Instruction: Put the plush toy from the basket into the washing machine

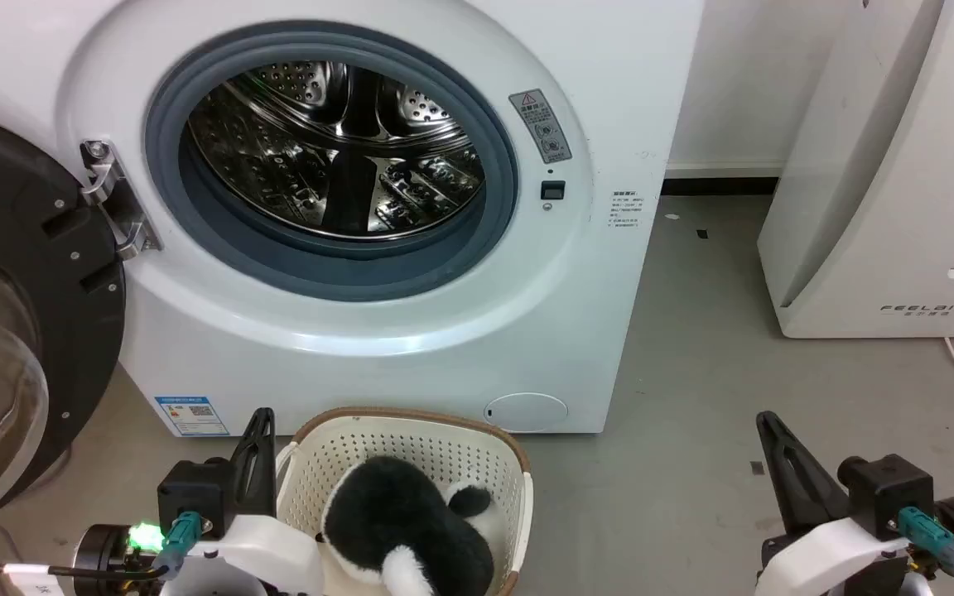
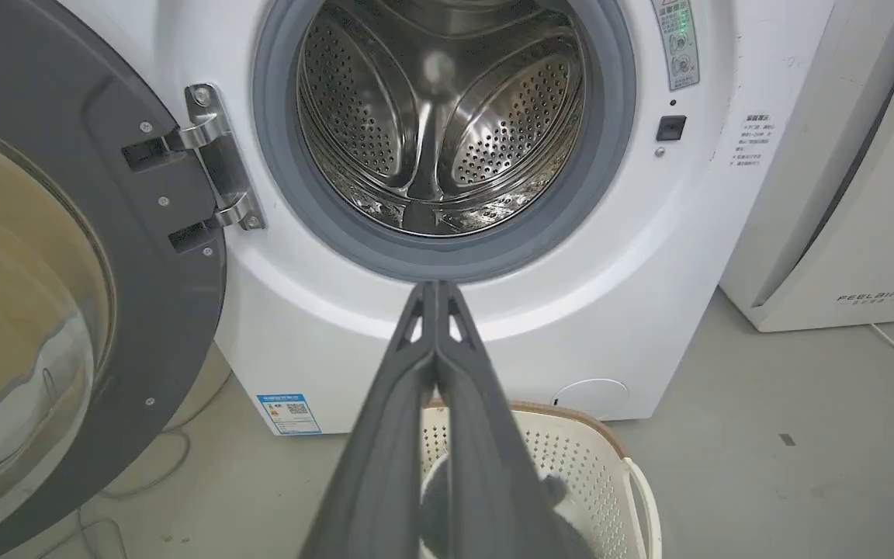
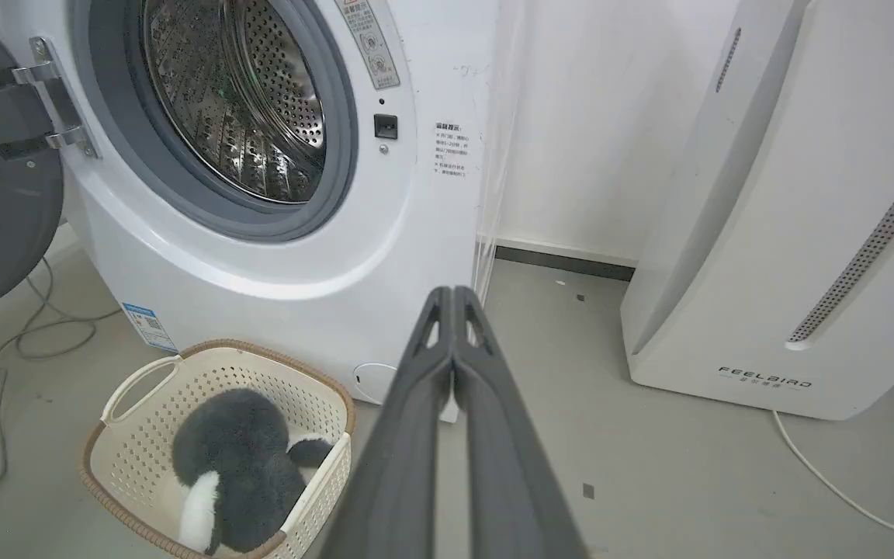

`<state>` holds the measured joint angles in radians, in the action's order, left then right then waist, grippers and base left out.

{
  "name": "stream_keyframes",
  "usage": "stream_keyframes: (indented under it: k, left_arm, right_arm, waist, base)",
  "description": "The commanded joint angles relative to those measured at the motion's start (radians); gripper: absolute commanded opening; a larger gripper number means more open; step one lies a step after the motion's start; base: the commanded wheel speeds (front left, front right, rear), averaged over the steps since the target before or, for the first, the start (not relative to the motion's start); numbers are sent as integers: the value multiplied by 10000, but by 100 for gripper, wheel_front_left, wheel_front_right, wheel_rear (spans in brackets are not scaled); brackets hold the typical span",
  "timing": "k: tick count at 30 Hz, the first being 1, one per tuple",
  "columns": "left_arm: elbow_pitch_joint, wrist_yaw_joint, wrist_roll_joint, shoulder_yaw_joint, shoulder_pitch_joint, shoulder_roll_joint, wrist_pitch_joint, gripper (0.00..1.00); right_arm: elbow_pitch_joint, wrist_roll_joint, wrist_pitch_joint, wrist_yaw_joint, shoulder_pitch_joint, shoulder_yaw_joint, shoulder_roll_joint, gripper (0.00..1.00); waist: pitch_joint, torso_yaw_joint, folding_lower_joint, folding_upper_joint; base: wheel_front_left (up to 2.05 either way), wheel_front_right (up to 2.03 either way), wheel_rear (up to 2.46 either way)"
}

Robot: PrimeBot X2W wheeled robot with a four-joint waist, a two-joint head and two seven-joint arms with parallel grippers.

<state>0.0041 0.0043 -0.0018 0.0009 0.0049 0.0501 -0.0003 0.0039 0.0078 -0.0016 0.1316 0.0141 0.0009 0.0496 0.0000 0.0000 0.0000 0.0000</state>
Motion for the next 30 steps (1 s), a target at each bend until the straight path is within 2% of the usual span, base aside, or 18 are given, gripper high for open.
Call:
stream_keyframes:
  k: [1, 17, 18, 30]
  left_arm:
    - [-41, -43, 18, -9, -49, 1, 3, 0]
    - [-41, -43, 18, -9, -49, 1, 3, 0]
    - [2, 4, -3, 0, 0, 0, -3, 100]
    - [1, 253, -132, -75, -39, 0, -213, 100]
  right_arm:
    - [-39, -78, 16, -9, -141, -9, 6, 0]
    - [-39, -78, 16, -9, -141, -9, 6, 0]
    - [2, 6, -4, 0, 2, -3, 0, 100]
    - [-86, 301, -212, -1, -8, -197, 1, 100]
  waist:
    - [0, 0, 0, 0]
    - [0, 0, 0, 0]
    - [1, 0, 0, 0]
    - [44, 3, 0, 0]
  base:
    - [0, 0, 0]
    - [0, 0, 0]
    - [0, 0, 0]
    - [0, 0, 0]
